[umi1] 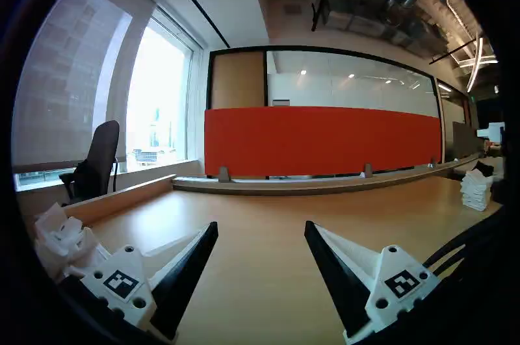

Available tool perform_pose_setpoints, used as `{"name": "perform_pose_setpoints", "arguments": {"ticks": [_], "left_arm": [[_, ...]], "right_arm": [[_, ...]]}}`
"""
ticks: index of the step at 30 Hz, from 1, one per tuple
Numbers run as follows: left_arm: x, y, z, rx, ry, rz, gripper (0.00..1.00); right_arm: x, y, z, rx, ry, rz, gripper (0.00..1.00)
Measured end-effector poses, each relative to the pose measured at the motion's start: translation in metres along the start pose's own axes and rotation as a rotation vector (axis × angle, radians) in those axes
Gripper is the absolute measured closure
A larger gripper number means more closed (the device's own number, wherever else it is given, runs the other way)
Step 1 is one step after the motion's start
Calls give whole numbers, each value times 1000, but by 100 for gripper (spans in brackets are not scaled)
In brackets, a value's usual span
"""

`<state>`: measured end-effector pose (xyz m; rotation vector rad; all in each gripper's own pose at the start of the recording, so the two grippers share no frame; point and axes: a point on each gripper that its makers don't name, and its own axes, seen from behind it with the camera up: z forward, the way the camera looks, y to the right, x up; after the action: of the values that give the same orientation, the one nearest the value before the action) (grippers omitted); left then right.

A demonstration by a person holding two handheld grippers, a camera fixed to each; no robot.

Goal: Fold towel

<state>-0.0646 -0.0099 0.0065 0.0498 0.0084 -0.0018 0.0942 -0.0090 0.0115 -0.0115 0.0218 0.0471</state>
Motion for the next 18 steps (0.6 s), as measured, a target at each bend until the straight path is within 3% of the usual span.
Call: {"name": "perform_pose_setpoints", "arguments": {"ticks": [18], "left_arm": [[0,0,0,0,0,1,1]], "right_arm": [[-66,16,-8,-2,-16,10,0]]}}
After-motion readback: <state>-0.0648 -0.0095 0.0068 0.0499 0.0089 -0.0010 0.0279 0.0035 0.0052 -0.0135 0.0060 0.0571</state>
